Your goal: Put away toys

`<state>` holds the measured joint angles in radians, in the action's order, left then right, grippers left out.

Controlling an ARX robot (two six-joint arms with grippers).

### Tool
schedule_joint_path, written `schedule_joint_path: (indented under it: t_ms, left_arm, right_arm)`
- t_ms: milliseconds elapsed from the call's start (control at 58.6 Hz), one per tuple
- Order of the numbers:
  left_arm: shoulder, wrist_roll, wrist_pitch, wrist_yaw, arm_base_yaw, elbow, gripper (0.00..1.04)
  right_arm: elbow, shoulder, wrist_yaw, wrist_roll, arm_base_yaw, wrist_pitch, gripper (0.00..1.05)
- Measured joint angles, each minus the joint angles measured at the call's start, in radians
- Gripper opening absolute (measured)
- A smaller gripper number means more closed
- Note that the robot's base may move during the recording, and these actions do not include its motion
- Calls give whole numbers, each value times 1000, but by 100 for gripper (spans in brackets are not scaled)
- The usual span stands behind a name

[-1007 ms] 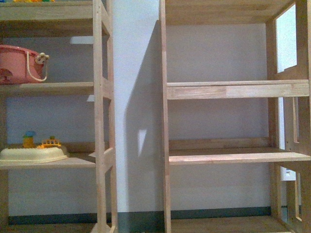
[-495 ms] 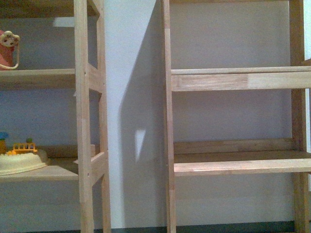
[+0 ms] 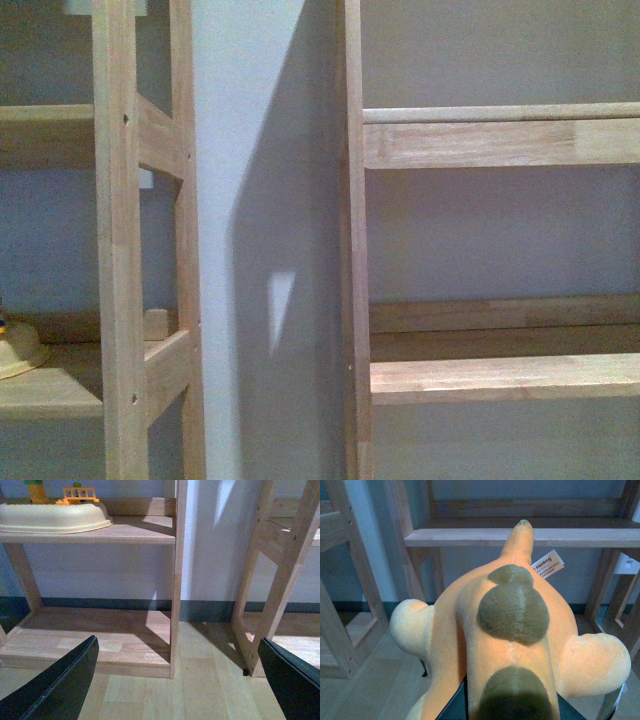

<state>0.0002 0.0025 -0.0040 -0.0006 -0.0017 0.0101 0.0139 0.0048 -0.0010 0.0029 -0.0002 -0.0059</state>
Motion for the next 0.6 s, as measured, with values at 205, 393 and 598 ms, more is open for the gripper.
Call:
schedule_joint_path:
  t_ms: [205,393,598]
  left_arm:
    - [0,0,0,0,0,0,99]
    - [0,0,0,0,0,0,99]
    - [2,0,0,0,0,0,99]
  right_arm:
    - [0,0,0,0,0,0,10]
    - [0,0,0,0,0,0,10]
    - [0,0,0,0,0,0,10]
